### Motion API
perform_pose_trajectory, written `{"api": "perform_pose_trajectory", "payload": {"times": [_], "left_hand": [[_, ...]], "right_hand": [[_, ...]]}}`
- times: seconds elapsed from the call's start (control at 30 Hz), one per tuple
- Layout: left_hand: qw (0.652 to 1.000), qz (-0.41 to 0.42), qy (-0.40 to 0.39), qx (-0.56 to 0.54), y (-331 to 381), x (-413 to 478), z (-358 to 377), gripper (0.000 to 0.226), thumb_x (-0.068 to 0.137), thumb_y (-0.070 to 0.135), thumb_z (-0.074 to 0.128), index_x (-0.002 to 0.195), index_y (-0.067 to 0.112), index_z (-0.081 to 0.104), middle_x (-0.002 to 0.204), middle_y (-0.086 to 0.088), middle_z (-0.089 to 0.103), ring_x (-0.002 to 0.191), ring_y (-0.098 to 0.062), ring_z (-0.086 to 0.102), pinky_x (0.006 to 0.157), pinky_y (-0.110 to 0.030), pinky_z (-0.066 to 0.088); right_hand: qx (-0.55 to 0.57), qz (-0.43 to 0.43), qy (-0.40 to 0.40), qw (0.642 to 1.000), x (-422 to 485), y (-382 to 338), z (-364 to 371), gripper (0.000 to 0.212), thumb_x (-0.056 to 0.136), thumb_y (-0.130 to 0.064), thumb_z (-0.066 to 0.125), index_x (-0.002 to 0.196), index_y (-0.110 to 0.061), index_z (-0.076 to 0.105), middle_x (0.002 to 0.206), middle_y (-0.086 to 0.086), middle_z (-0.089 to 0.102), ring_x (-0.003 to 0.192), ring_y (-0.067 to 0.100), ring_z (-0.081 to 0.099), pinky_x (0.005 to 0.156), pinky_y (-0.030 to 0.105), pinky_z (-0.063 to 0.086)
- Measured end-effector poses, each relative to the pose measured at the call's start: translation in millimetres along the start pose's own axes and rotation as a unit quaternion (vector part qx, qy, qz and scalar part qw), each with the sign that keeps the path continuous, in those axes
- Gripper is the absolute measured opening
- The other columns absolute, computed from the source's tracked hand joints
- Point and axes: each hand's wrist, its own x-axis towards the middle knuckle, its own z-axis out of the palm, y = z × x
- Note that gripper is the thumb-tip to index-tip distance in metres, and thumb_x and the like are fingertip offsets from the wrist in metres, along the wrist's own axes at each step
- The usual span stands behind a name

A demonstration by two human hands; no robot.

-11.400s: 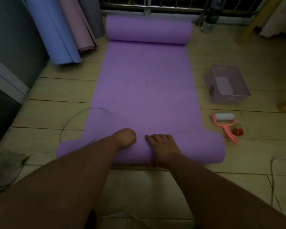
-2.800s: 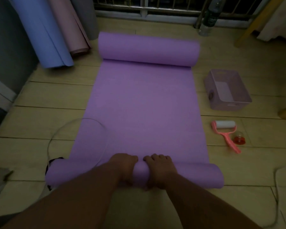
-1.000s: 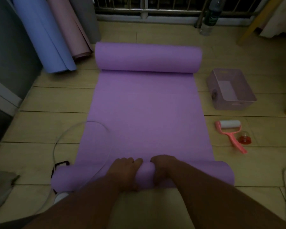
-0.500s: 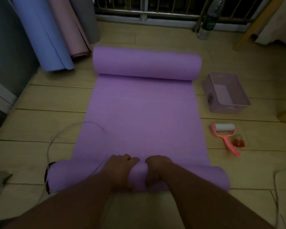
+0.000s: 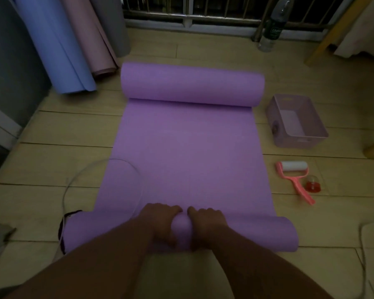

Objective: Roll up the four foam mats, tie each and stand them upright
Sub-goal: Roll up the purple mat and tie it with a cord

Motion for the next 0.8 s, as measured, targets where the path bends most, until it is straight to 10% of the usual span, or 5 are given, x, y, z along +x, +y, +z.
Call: {"api": "perform_pose_trajectory", "payload": {"times": [0.13, 0.43, 0.7, 0.8], "left_hand": [[0.985, 0.018, 0.169, 0.024, 3.3, -17.9, 24.2, 0.095, 0.045, 0.075, 0.063, 0.126, 0.027, 0.050, 0.101, 0.005, 0.064, 0.084, -0.019, 0.067, 0.072, -0.027, 0.052], [0.999, -0.016, -0.042, -0.030, 3.6, 6.3, -23.8, 0.073, 0.066, 0.050, 0.079, 0.129, 0.030, 0.048, 0.129, 0.001, 0.059, 0.116, -0.022, 0.057, 0.095, -0.033, 0.046], [0.975, 0.040, 0.205, 0.074, -1.6, -16.5, 22.8, 0.100, 0.047, 0.078, 0.061, 0.131, 0.026, 0.041, 0.103, -0.001, 0.064, 0.084, -0.024, 0.065, 0.075, -0.035, 0.052], [0.993, -0.016, 0.103, 0.055, 3.5, -14.3, 14.8, 0.085, 0.070, 0.059, 0.068, 0.140, 0.026, 0.034, 0.123, -0.004, 0.057, 0.109, -0.028, 0.058, 0.091, -0.036, 0.044]], "right_hand": [[0.023, -0.004, -0.058, 0.998, 11.6, -1.6, -22.8, 0.066, 0.078, -0.042, 0.076, 0.136, -0.024, 0.052, 0.139, 0.003, 0.056, 0.126, 0.022, 0.055, 0.102, 0.035, 0.046], [-0.037, -0.056, 0.118, 0.991, -5.0, 18.5, 0.0, 0.099, 0.063, -0.060, 0.077, 0.145, -0.029, 0.029, 0.136, 0.003, 0.048, 0.119, 0.029, 0.050, 0.099, 0.041, 0.032], [0.024, -0.003, 0.002, 1.000, 12.5, 13.7, -19.9, 0.066, 0.072, -0.043, 0.077, 0.131, -0.029, 0.050, 0.131, 0.003, 0.059, 0.121, 0.025, 0.057, 0.099, 0.034, 0.044], [0.020, -0.022, -0.012, 0.999, 9.9, 16.6, -24.9, 0.078, 0.066, -0.053, 0.079, 0.134, -0.030, 0.047, 0.134, 0.001, 0.058, 0.120, 0.024, 0.056, 0.101, 0.036, 0.043]]}}
